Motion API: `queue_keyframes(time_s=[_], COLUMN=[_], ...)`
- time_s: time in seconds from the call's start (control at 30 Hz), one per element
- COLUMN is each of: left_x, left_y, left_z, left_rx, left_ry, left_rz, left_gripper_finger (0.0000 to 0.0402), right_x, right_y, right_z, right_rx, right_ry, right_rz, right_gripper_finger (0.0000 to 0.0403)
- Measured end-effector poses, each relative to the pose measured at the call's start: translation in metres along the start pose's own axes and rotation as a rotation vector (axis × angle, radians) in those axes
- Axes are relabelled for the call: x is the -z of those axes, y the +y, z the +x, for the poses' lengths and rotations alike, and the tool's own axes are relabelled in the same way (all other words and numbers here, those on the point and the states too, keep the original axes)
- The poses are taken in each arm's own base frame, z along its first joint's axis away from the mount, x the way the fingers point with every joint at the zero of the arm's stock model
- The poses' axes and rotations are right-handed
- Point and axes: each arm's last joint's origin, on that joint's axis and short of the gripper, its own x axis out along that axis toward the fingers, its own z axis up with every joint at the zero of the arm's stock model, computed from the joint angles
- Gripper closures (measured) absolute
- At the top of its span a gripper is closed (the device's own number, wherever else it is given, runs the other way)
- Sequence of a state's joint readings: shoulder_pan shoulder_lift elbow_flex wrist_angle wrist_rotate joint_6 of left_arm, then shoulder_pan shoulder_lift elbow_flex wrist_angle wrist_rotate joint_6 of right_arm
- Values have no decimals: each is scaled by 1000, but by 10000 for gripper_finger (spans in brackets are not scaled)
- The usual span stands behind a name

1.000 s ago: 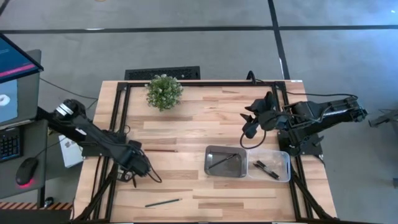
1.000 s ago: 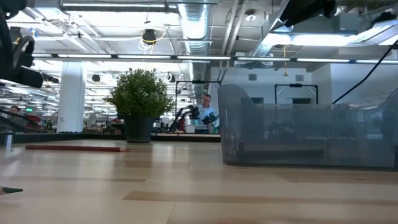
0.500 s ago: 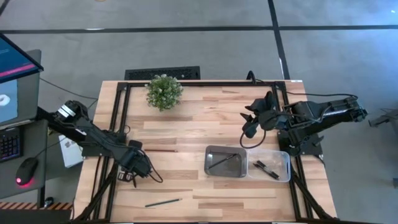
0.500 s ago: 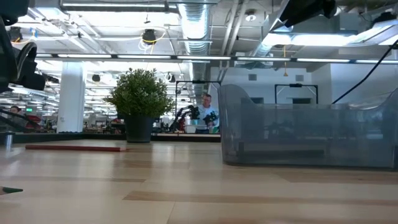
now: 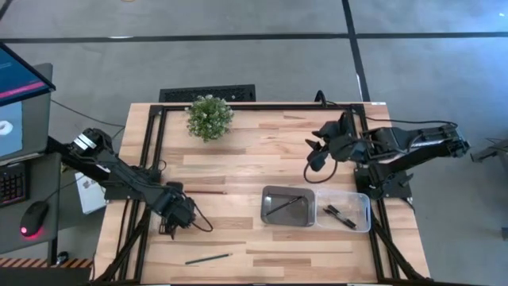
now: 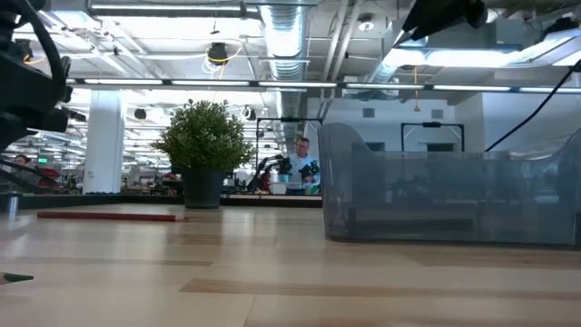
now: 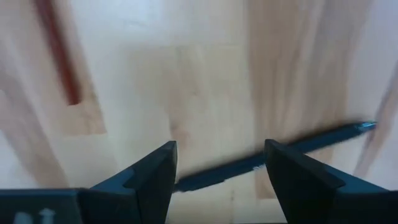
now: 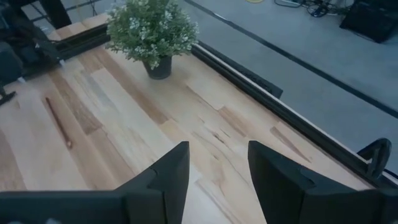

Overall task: Sort pens & pencils
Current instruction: Put the black pen into the transparent bin

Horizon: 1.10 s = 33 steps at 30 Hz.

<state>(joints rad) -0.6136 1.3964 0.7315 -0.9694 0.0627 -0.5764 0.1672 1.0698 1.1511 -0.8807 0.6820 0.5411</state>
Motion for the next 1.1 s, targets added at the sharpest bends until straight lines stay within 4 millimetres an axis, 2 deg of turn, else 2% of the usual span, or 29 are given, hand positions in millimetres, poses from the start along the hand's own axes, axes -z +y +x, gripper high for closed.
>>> queue_keyframes(time_s=[0.13, 0.4, 0.5, 0.73, 1.1], left_x=[3, 7, 7, 8, 13], left_y=[-4, -26, -29, -38, -37], left_z=[0, 1, 5, 27, 33], left_rx=[29, 60, 29, 30, -77], left_ry=[19, -74, -72, 77, 135], left_rz=[62, 412, 443, 495, 641], left_gripper_finger=[168, 168, 168, 168, 168], right_x=[-1, -2, -2, -2, -2], right_y=[-2, -5, -5, -5, -5], right_z=[2, 4, 4, 4, 3], right_rx=[13, 25, 25, 25, 22], right_ry=[0, 3, 3, 3, 3], right_rz=[9, 19, 19, 19, 18], right_gripper_finger=[220, 221, 221, 221, 221])
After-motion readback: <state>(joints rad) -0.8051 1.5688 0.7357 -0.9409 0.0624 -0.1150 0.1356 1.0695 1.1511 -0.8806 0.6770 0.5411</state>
